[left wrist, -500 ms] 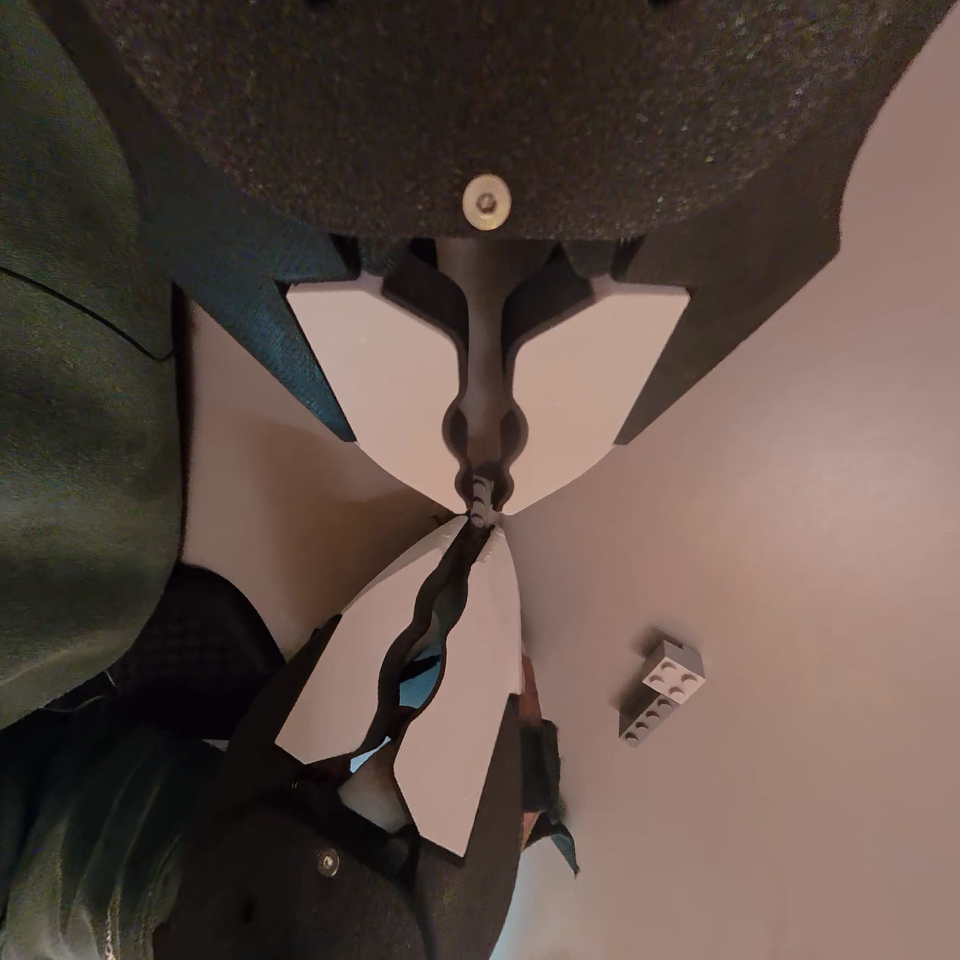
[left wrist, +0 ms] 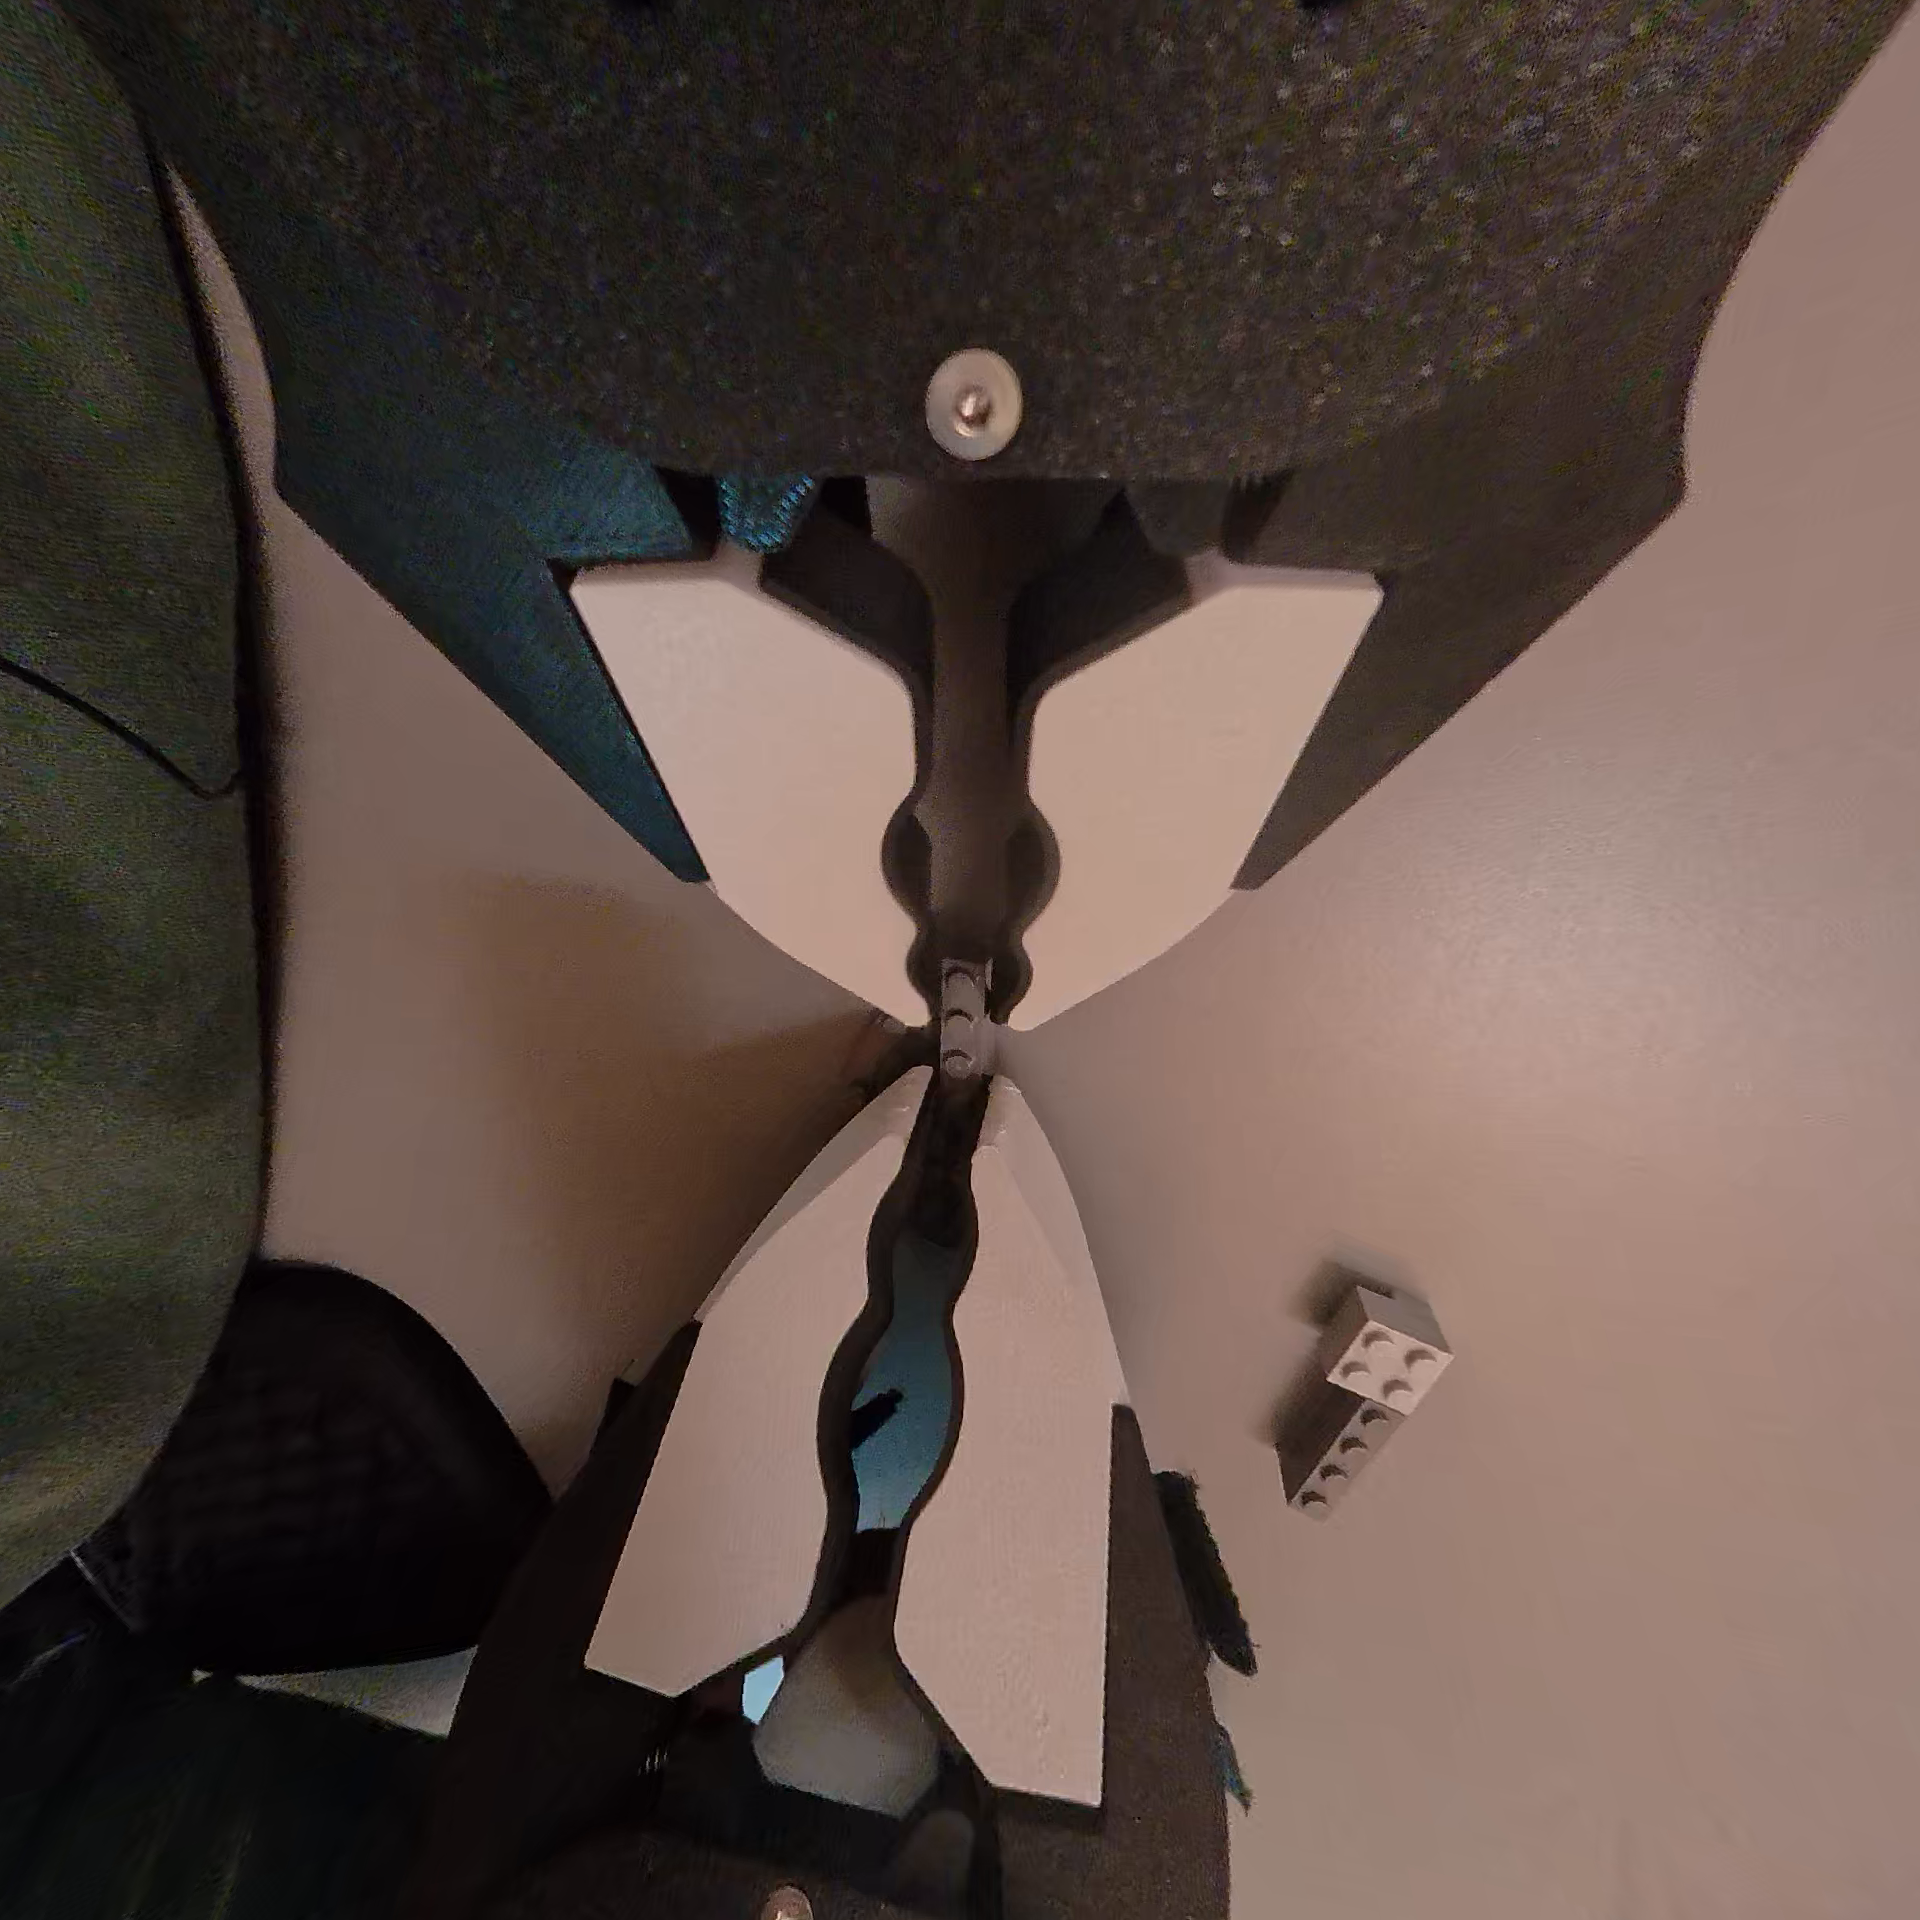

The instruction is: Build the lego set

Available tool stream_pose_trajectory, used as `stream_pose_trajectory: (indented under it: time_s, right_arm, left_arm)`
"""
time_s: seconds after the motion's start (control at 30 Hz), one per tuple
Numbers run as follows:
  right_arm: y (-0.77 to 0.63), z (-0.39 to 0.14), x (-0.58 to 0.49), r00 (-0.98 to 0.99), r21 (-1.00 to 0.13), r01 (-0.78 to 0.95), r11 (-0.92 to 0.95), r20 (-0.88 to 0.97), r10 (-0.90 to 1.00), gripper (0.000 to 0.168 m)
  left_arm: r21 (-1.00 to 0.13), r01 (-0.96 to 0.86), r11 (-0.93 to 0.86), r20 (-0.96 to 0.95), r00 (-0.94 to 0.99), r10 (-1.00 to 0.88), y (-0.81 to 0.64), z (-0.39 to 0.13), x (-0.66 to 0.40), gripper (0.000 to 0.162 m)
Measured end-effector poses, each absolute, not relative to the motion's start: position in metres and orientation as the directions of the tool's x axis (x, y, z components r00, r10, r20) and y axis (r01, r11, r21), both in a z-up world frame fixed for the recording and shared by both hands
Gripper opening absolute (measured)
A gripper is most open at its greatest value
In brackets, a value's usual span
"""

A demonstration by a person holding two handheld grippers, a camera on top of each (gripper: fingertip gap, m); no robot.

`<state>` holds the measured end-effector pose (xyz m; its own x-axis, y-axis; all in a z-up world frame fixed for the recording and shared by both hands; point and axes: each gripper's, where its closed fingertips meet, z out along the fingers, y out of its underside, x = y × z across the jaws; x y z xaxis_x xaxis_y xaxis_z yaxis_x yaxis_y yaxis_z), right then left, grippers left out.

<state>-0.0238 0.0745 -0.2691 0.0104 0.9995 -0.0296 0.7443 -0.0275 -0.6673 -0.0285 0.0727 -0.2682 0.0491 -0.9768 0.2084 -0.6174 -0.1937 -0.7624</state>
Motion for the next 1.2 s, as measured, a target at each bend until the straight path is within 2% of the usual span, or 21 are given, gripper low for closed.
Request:
stream_pose_trajectory:
  time_s: [0.3, 0.47, 0.7, 0.87, 1.03, 1.2]
  right_arm:
    - [0.076, -0.27, -0.025, 0.009, -0.647, 0.761, -0.034, -0.041, 0.999, 0.008]
    - [0.073, -0.263, -0.012, 0.031, -0.683, 0.729, -0.044, -0.032, 0.999, 0.019]
    - [0.067, -0.277, 0.01, 0.045, -0.621, 0.783, -0.032, 0.005, 0.999, 0.034]
    - [0.071, -0.272, 0.002, 0.051, -0.647, 0.761, -0.05, -0.018, 0.999, 0.032]
    - [0.081, -0.257, -0.008, 0.093, -0.711, 0.679, -0.182, -0.163, 0.982, 0.022]
    - [0.081, -0.256, -0.013, 0.061, -0.697, 0.697, -0.169, -0.177, 0.982, 0.015]
  left_arm:
    - [-0.741, -0.636, -0.213, 0.213, 0.078, -0.974, 0.075, -0.27, -0.029, 0.008]
    - [-0.727, -0.654, -0.21, 0.208, 0.081, -0.975, 0.074, -0.271, -0.028, 0.008]
    - [-0.708, -0.677, -0.201, 0.196, 0.085, -0.977, 0.074, -0.271, -0.026, 0.008]
    - [-0.697, -0.695, -0.179, 0.168, 0.085, -0.982, 0.073, -0.271, -0.025, 0.008]
    - [-0.686, -0.711, -0.155, 0.141, 0.078, -0.987, 0.073, -0.271, -0.023, 0.008]
    - [-0.683, -0.715, -0.151, 0.134, 0.08, -0.988, 0.073, -0.271, -0.023, 0.008]
